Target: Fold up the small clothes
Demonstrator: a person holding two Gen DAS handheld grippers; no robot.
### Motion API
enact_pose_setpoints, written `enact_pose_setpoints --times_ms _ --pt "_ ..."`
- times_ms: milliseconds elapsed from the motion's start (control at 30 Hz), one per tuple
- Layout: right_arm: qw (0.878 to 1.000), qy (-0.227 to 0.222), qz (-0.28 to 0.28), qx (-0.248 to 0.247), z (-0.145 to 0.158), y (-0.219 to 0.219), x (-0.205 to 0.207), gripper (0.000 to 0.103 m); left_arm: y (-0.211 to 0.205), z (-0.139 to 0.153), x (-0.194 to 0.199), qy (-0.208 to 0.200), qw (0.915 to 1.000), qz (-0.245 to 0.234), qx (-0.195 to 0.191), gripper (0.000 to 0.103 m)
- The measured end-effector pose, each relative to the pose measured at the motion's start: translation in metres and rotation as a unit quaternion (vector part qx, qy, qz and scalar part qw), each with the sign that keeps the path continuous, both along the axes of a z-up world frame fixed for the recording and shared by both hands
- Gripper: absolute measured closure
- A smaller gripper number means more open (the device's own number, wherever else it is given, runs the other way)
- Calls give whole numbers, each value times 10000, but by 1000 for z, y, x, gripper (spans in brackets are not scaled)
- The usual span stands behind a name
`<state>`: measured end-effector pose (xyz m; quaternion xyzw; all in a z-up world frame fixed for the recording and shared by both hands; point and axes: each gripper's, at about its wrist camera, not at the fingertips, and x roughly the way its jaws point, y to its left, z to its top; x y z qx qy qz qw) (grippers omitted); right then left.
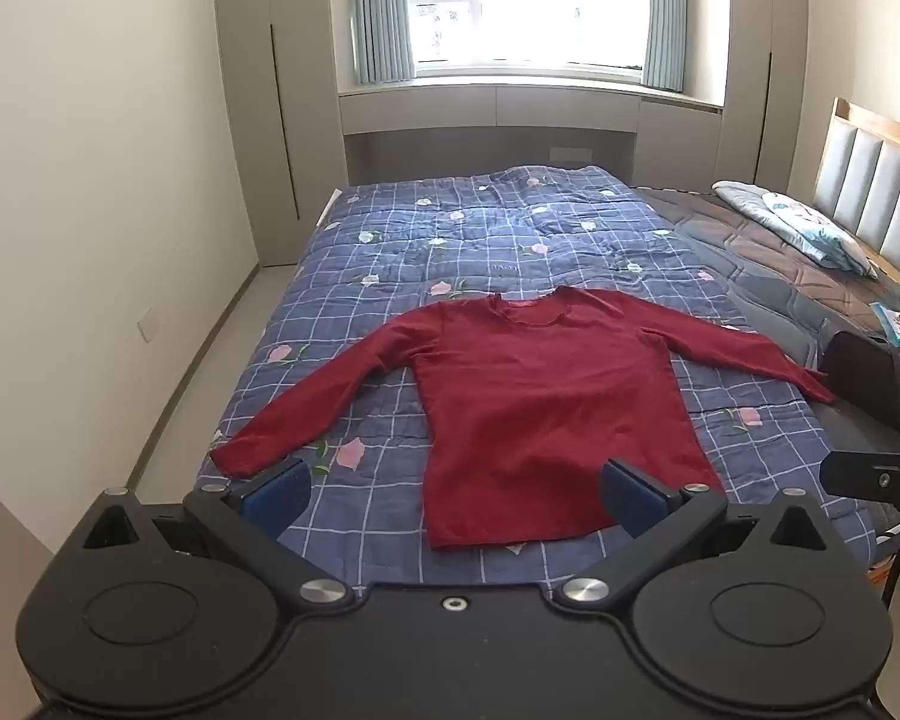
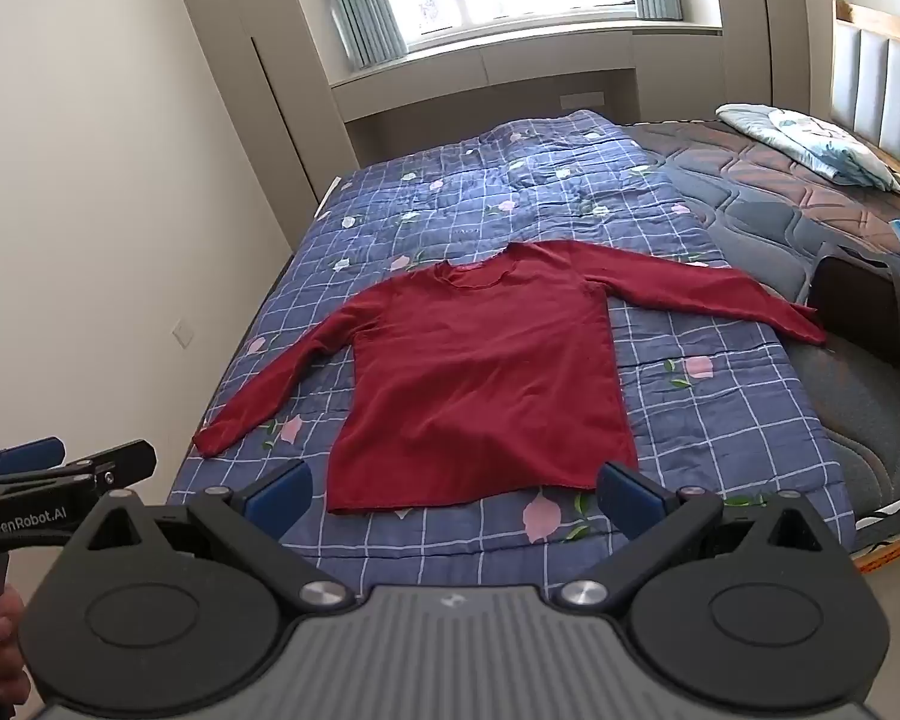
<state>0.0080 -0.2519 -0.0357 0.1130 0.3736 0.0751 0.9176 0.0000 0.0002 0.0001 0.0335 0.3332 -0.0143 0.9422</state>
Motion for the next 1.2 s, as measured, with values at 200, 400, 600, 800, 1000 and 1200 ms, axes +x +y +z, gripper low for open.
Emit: enact_pose_setpoints --times_ms 200,400,600,800,1000,1200 --pt "10000 25 -41 -2 0 0 1 0 0 0 0 4 10000 -4 -20 1" --pt "10000 24 -26 6 0 0 0 0 0 0 0 1 10000 -3 -10 1" --pt "10000 24 -15 13 0 -1 -1 0 0 0 0 1 10000 -5 -3 0" --pt "10000 25 -9 17 -2 0 1 0 0 0 0 7 10000 13 7 0" --pt "10000 26 -8 10 -2 0 1 0 2 1 2 7 10000 19 -2 1" --pt "10000 41 -13 15 -3 0 1 0 1 -1 1 19 10000 20 -10 1"
